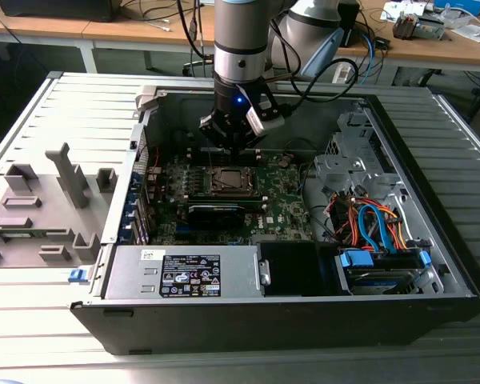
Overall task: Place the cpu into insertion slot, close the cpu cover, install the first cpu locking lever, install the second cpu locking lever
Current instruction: 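Install the first cpu locking lever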
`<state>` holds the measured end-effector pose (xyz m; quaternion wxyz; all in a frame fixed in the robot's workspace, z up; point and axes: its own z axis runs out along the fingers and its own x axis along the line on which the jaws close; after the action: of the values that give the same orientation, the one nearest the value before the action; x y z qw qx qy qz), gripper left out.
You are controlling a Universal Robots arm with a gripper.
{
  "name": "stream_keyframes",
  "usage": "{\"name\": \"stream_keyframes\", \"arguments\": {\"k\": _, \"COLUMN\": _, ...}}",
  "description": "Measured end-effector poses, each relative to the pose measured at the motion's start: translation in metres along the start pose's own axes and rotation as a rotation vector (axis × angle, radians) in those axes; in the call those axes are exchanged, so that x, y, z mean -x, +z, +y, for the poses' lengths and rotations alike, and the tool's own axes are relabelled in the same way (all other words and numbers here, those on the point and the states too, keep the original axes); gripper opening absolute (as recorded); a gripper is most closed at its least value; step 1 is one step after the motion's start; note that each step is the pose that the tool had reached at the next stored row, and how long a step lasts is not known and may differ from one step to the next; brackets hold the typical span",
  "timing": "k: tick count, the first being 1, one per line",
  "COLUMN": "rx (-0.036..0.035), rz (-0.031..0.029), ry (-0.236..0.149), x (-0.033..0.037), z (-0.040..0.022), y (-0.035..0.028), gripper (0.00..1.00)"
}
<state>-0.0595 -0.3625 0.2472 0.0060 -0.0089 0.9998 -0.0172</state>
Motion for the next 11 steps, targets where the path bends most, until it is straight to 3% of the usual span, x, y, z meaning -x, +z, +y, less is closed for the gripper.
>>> {"name": "stream_keyframes", "arguments": {"k": 11, "rx": 0.0005, "rz": -0.001, "ry": -0.031, "x": 0.0, "z": 0.0, "y": 0.0, "gripper": 0.11}}
